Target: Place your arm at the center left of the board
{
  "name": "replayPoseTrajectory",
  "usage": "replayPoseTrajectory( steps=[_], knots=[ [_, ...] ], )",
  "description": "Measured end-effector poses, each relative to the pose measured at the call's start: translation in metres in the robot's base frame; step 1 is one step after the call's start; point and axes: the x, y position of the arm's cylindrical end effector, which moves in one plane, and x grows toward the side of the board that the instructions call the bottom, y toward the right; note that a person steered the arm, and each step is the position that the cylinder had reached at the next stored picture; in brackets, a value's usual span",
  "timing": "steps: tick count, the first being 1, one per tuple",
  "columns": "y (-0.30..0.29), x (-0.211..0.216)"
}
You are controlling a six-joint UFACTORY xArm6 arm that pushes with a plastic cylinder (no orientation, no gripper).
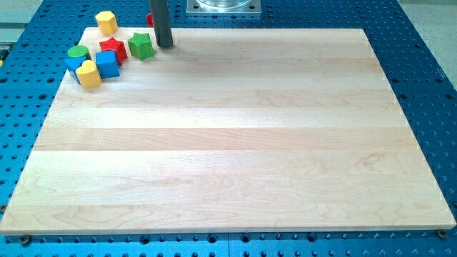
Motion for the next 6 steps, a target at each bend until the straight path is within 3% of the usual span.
replayPoseTrajectory(
  steps=[1,3,4,5,6],
  knots=[
    [-0.002,-0.013],
    [-0.033,0.024],
    [-0.015,0.033],
    [0.03,0.058],
    [-0.003,0.131]
  ],
)
